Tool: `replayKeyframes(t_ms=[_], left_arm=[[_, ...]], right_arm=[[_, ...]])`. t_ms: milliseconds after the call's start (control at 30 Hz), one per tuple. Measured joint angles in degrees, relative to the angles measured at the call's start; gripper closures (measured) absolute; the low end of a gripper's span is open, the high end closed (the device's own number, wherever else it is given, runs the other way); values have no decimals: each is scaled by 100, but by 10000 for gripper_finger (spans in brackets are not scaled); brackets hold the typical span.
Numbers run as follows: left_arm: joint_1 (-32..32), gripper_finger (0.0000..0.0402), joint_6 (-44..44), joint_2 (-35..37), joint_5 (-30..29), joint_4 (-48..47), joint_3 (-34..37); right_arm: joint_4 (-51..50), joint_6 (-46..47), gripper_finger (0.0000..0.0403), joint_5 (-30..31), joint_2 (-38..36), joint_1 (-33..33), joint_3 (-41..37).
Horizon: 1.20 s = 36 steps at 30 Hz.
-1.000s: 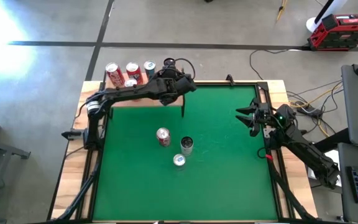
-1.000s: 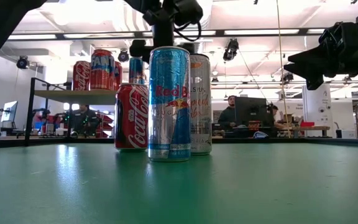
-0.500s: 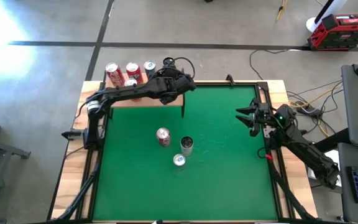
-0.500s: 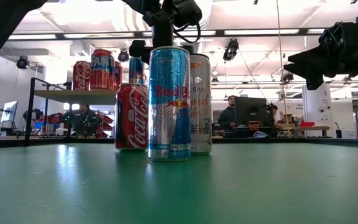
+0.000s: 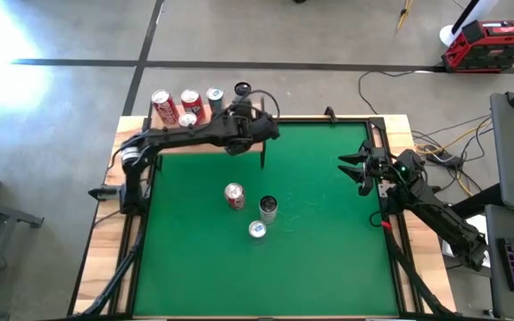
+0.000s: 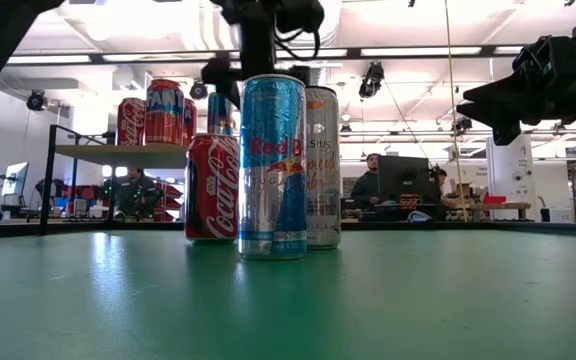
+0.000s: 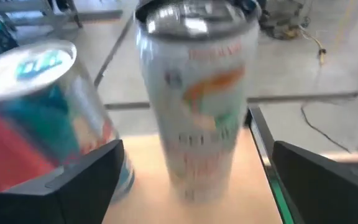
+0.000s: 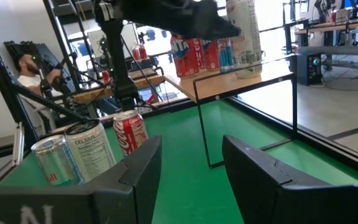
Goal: Place canned beverage on shelf
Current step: Put the red white soda can aligned with the other red white soda can on the shelf
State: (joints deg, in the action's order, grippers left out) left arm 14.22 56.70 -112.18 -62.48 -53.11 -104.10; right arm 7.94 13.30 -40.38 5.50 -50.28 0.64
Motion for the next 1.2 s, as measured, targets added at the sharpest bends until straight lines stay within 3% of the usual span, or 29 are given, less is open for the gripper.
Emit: replayKeyframes(t_ms=[167, 367, 533, 633, 967, 1200], left_arm=[[-495, 16, 866, 71, 600, -1474, -276], [-1107, 9, 1813, 90, 2434, -3345, -1041], [-1469, 6, 1946, 92, 3928, -3685, -1416], [-1624, 7, 1954, 90, 4494, -3684, -1430], [-2006, 8, 2952, 90, 4940, -3659, -646], [-2078, 8, 2999, 58, 5019, -3182, -305]], right_arm=[[-2, 0, 241, 0, 0, 0, 0], [-5, 0, 241, 0, 0, -1, 1], [-6, 0, 241, 0, 0, -1, 2], [-5, 0, 241, 0, 0, -2, 1], [-7, 0, 241, 0, 0, -2, 0], [-4, 0, 241, 0, 0, -2, 2]])
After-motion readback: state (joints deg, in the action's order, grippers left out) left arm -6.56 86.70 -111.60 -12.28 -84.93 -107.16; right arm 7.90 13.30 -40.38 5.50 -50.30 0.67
